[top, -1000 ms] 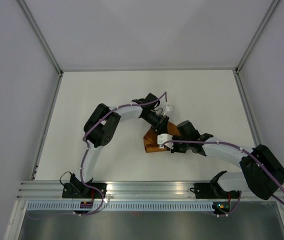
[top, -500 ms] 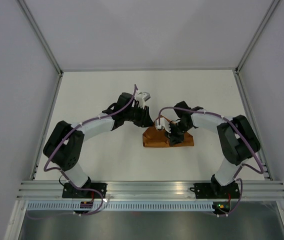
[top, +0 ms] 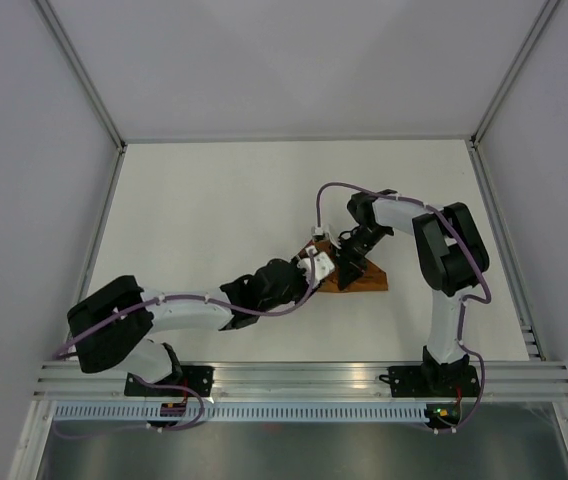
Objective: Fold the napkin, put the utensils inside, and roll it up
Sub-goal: Roll the napkin with the utensil
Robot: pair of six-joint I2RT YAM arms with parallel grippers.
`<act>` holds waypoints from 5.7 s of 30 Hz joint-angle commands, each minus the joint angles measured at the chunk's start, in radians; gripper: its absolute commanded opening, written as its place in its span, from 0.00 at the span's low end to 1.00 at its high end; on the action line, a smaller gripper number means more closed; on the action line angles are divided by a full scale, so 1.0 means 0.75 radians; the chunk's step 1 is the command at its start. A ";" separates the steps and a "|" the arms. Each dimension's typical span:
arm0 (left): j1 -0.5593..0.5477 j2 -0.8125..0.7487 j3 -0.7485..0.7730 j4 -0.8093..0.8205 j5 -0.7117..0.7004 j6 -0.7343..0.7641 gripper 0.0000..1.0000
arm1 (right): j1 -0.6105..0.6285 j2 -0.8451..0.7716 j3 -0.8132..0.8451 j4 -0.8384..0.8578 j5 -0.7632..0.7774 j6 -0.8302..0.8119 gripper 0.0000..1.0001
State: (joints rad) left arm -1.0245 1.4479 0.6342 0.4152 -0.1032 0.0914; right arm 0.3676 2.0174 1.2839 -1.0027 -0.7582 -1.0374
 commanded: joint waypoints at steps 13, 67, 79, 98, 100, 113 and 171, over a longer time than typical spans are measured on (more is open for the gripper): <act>-0.193 0.438 0.179 0.272 -0.147 0.600 0.61 | -0.020 0.196 0.039 0.040 0.158 -0.069 0.20; 0.276 0.890 0.676 -0.649 1.127 0.097 0.02 | -0.382 -0.323 0.072 0.045 -0.247 0.064 0.64; 0.394 1.131 0.983 -1.005 1.348 -0.001 0.02 | -0.186 -1.139 -0.891 1.039 0.298 0.271 0.76; 0.437 1.240 1.155 -1.222 1.379 -0.032 0.12 | 0.291 -0.947 -1.070 1.347 0.696 0.258 0.64; 0.437 1.248 1.171 -1.231 1.379 -0.030 0.13 | 0.291 -0.951 -1.066 1.341 0.682 0.260 0.64; 0.448 1.152 1.204 -1.225 1.324 -0.044 0.41 | 0.301 -0.872 -0.963 1.124 0.602 0.303 0.22; -0.011 0.477 0.384 -0.042 0.101 0.547 0.60 | -0.067 0.370 0.325 -0.148 0.172 0.029 0.17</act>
State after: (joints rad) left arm -1.0290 1.7729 0.8673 0.3912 0.0128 0.3977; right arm 0.3157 2.2166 1.5391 -1.2060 -0.8062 -0.9668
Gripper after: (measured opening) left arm 0.599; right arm 0.206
